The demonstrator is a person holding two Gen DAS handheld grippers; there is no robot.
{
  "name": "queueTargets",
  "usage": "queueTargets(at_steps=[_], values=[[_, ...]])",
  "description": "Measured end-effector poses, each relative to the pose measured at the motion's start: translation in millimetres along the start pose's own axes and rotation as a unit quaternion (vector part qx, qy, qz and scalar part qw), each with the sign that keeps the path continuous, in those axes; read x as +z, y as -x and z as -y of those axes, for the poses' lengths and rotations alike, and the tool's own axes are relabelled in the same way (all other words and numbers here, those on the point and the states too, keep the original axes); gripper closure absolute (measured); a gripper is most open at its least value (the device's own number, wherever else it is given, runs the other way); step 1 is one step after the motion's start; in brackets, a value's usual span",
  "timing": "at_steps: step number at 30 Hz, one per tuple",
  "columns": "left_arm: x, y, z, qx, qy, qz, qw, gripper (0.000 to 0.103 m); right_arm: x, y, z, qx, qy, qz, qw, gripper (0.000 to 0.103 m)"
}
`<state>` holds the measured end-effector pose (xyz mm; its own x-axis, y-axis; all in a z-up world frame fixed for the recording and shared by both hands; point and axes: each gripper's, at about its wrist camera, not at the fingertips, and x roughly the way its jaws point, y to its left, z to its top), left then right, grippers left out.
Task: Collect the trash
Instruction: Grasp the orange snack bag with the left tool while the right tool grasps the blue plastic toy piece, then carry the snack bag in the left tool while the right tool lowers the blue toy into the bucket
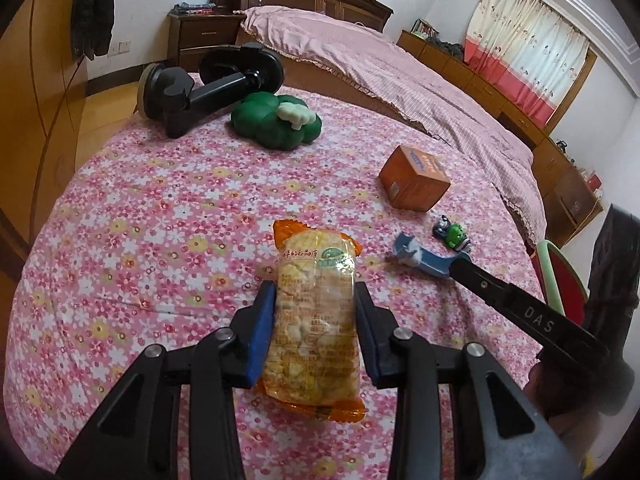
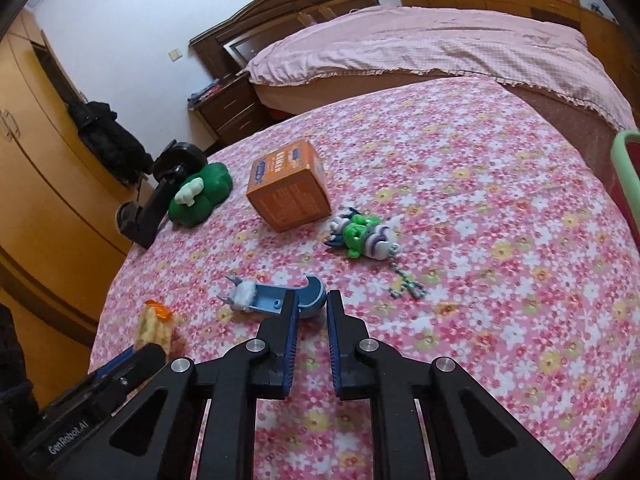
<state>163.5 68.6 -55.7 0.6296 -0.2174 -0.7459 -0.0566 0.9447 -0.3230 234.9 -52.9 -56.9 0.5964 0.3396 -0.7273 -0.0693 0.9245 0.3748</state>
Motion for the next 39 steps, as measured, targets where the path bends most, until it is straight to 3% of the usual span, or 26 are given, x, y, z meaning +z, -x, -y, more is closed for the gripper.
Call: queueTargets(at_steps=[7,21,39], values=[[-3.4,10.7,12.4,-0.011,-0.006,0.005,0.9999,0.064,-10.6,33.8,22.9,0.001,-0.033,0.015,0.999,0.089],[-6.9,17.9,68.9,-0.061,-0.046,-0.001,0.9971,0.064,-16.9,121.9,71.9,-0.036,-0.079,0.105,0.991,0.089],[-4.7,3.9,175.1,-0.122,-0.130,-0.019,0.9837,0.064,-30.2,197.0,164.2,-0.109,-0.169,0.185,0.962,0.089]])
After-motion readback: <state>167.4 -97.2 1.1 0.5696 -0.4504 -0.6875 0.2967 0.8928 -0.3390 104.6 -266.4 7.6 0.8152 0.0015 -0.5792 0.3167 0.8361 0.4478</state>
